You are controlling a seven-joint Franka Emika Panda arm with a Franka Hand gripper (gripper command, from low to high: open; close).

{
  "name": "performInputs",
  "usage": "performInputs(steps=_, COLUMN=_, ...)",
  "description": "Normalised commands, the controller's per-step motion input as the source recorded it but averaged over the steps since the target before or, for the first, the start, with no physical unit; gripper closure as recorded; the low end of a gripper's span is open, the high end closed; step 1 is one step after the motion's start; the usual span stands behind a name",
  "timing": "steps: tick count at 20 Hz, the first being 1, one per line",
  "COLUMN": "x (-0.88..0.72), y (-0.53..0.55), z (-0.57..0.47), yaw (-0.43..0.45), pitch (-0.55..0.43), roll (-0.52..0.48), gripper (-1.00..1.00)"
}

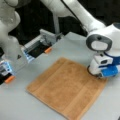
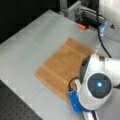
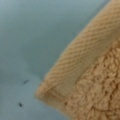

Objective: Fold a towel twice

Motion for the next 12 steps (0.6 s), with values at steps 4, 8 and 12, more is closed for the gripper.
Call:
performInputs(steps=4, x=-0.14, y=-0.14, z=-0.09, yaw=0.199, pitch=-0.109, roll=-0.088, gripper=1.0)
performInputs(steps=8, x=-0.12, y=-0.14, z=-0.09, yaw=0.197, pitch=-0.153, roll=-0.077, gripper=1.0)
performInputs(steps=12, x=-0.14, y=-0.15, z=-0.1, yaw=0.197, pitch=-0.176, roll=-0.081, gripper=1.0)
